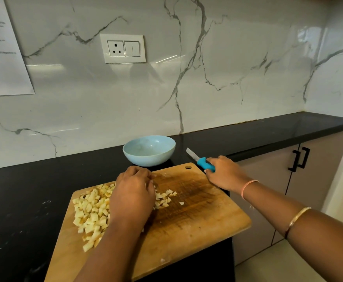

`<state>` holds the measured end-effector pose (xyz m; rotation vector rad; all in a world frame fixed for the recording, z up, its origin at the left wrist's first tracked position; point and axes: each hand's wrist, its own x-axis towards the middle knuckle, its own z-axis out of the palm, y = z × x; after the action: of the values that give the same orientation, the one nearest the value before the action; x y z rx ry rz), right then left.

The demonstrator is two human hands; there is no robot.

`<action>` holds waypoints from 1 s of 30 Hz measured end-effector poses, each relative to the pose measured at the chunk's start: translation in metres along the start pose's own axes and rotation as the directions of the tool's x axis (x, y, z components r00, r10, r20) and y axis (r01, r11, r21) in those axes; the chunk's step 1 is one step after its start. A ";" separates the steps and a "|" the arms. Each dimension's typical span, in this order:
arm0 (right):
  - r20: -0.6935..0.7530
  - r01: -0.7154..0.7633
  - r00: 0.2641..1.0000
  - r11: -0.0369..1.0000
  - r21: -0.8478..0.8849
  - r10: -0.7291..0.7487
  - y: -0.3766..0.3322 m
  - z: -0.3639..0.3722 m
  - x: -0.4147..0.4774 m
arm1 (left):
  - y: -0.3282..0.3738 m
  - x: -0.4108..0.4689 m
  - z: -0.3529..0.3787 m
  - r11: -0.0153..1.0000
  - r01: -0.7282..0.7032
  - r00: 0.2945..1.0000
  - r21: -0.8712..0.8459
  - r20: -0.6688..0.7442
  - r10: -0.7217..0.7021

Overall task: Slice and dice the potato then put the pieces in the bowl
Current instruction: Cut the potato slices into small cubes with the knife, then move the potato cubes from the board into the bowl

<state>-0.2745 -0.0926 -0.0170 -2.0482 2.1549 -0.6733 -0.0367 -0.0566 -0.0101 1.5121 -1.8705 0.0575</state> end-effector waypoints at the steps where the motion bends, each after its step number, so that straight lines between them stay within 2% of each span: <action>1: -0.002 0.001 1.000 1.000 -0.008 -0.001 -0.001 0.001 0.001 | 0.000 0.000 -0.001 1.000 0.002 1.000 -0.004 -0.004 -0.002; 11: -0.026 -0.039 0.999 0.999 0.038 0.040 0.001 0.003 0.002 | 0.000 0.004 -0.001 0.996 0.029 1.000 -0.090 -0.004 -0.029; 16: -0.151 0.079 0.987 0.987 0.143 -0.057 -0.012 -0.006 -0.020 | 0.001 0.004 -0.003 0.972 0.062 0.998 -0.228 0.020 -0.059; 19: -0.107 0.162 0.984 0.958 0.236 -0.140 -0.029 -0.007 -0.044 | 0.003 0.002 -0.009 0.963 0.109 0.993 -0.246 0.065 -0.096; 22: -0.010 0.183 0.982 0.930 0.318 -0.190 -0.042 -0.005 -0.065 | 0.001 0.001 -0.014 0.956 0.104 0.994 -0.275 0.062 -0.091; 26: 0.071 0.193 0.972 0.933 0.303 -0.224 -0.053 -0.003 -0.085 | -0.007 -0.001 -0.032 0.928 0.158 0.982 -0.338 -0.045 -0.184; 30: 0.140 0.252 0.941 0.915 0.315 -0.307 -0.063 0.004 -0.102 | -0.032 -0.007 -0.050 0.862 0.261 0.928 -0.434 -0.135 -0.348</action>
<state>-0.2054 0.0050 -0.0203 -2.1732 1.5675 -0.7437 0.0161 -0.0387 0.0104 1.4231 -1.3506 -0.2979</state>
